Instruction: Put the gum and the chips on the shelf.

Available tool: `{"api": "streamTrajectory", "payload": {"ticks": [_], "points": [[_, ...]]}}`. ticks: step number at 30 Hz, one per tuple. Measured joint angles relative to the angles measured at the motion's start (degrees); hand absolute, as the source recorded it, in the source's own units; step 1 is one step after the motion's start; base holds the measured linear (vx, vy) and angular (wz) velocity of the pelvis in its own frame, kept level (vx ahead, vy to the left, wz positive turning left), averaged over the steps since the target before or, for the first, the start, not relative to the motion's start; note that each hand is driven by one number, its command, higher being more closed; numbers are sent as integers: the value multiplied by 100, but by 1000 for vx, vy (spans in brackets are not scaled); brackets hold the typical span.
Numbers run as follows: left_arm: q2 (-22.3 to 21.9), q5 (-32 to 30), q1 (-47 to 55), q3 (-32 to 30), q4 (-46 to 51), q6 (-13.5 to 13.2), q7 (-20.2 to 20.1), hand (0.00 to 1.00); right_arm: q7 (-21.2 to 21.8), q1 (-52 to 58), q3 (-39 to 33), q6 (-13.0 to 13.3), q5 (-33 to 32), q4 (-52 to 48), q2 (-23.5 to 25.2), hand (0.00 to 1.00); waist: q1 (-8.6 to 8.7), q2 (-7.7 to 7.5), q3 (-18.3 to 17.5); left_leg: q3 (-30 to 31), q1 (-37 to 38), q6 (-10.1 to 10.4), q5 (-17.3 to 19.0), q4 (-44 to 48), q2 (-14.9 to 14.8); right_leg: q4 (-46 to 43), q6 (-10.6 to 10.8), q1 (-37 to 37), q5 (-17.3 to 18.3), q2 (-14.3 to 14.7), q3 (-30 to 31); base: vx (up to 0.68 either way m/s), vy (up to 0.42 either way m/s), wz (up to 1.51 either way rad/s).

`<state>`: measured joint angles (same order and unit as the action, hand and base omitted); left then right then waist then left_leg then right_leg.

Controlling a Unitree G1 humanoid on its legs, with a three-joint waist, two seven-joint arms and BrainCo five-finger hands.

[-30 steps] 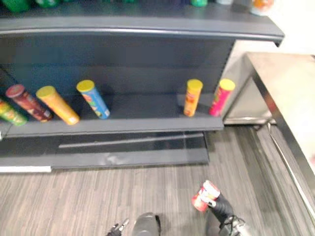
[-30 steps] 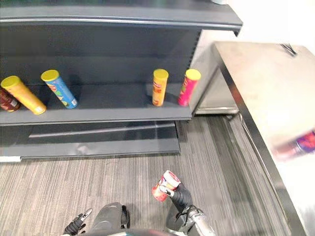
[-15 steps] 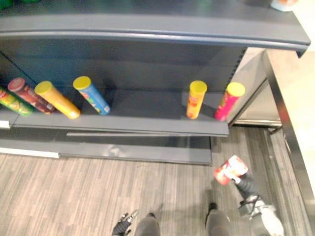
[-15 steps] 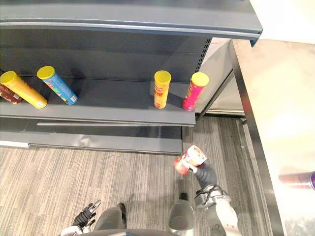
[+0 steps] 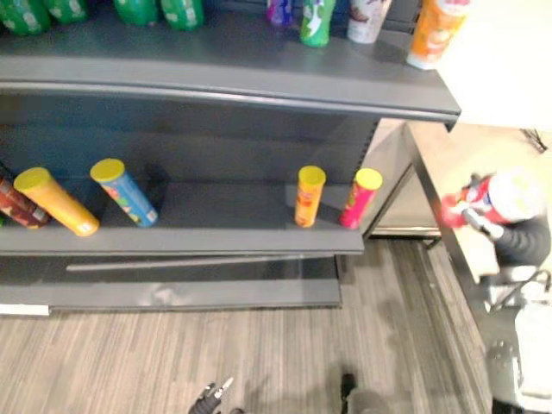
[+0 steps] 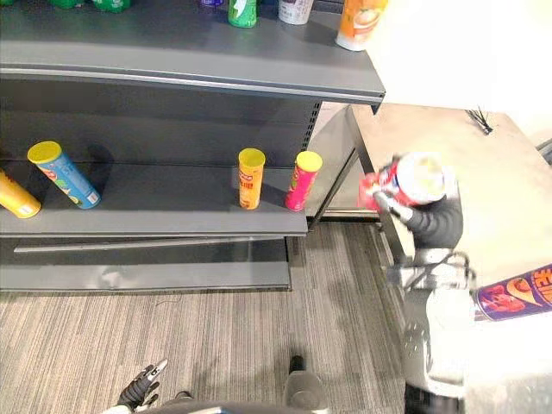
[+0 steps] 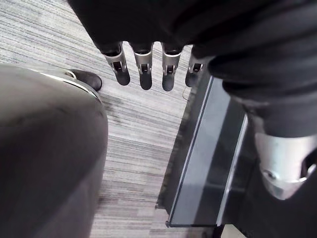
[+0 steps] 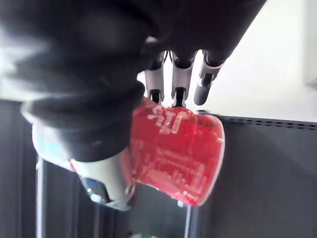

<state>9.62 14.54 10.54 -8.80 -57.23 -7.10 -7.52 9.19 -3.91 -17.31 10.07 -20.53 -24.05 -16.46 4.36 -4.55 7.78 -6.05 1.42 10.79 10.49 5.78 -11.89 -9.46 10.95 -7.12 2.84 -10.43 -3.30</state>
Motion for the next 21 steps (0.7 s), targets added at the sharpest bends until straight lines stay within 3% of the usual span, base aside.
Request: {"api": "streamTrajectory", "payload": {"ticks": [4, 10, 15, 21], "points": [[-3, -194, 42, 0, -120, -20, -4, 0, -268, -1567, 429, 205, 278, 768, -695, 100, -50, -15, -206, -134, 179, 10, -109, -203, -41, 201, -18, 98, -148, 73, 89, -29, -6, -14], [10, -225, 60, 47, -164, -18, -33, 0, -418, -4196, 1538, 206, 423, 2692, -1838, 100, -221, 6, -284, -144, 333, 37, -291, -450, -94, 248, -58, 152, -196, 163, 131, -38, -25, -3], [16, -221, 60, 165, -184, -11, -71, 0, -494, -5021, 1953, 177, 418, 3367, -1907, 100, -345, 51, -323, -94, 373, 49, -380, -564, -113, 255, -74, 195, -208, 173, 50, -18, -14, 8], [19, -217, 54, 232, -199, 12, -124, 0, -331, -5294, 2338, -61, 360, 4059, -1723, 100, -459, 83, -366, 63, 285, 56, -439, -574, -125, 321, -75, 247, -209, 165, -104, -11, -5, 12]]}}
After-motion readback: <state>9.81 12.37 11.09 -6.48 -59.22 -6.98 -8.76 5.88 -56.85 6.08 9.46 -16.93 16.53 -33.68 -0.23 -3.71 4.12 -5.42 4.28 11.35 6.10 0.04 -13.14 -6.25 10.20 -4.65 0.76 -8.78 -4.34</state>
